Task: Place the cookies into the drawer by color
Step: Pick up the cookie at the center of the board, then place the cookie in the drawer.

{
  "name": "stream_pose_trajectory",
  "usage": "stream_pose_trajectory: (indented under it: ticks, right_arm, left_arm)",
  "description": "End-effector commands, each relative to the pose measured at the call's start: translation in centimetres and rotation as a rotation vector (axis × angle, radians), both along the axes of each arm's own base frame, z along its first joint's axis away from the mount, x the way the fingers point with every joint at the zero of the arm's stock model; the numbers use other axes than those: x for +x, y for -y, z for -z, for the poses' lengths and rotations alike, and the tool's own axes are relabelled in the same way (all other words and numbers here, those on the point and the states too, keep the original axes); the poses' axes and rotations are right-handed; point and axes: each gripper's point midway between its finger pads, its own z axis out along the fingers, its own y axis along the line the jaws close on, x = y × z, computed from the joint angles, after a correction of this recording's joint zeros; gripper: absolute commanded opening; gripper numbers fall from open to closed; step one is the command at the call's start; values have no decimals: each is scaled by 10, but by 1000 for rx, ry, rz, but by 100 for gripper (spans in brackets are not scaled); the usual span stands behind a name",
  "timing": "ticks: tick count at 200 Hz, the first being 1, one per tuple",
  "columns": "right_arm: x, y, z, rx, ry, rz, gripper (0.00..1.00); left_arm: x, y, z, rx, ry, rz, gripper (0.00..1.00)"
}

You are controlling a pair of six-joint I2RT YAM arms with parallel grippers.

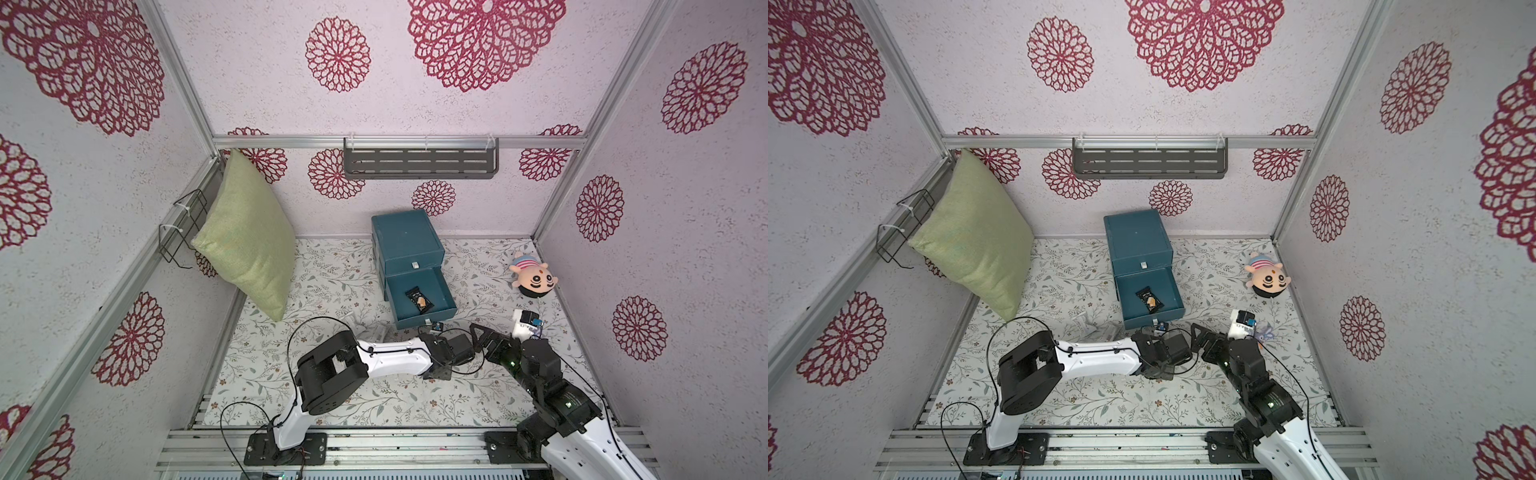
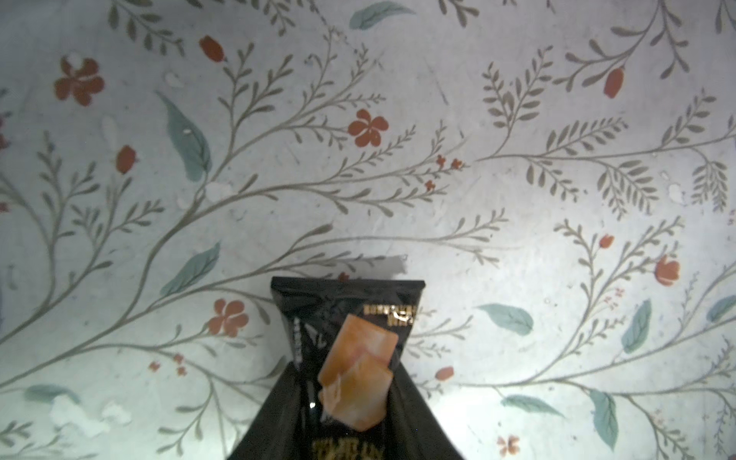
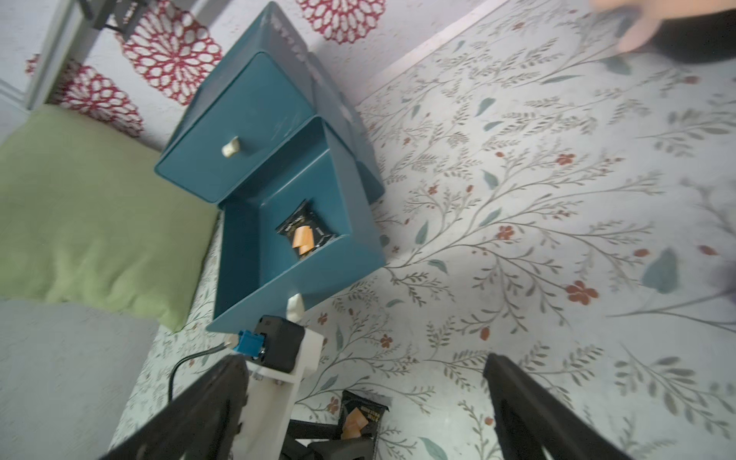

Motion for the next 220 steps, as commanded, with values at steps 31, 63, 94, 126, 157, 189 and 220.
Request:
stream_pose_trajectory:
  ticks: [31,63,94,126,157,189,220]
  right_arm:
    - [-40,-61,-20,121,119,-427,99]
    - [-54,-71,-27,156,149,-523,99]
    - [-76,-90,-40,183,191,-698,99]
    - [-78,-92,-55,171,229,-709,99]
    - [-82,-97,-64,183,250,-751,99]
    - [-90,-94,-79,223,318,-756,99]
    - [-80,-86,-69,211,300,-674,99]
  left_arm:
    - [-11,14,-49,-163,52,-4,35]
    - [-13,1,-62,-179,69,-20,35]
    - [-14,0,-83,-193,84,10,36]
    - [-12,-4,-92,-169,89,28,36]
    - [-12,-15,-108,-181,104,27,36]
    - [-4,-32,-131,-217,128,18,37]
    - [17,-47,-152,-264,150,6,38]
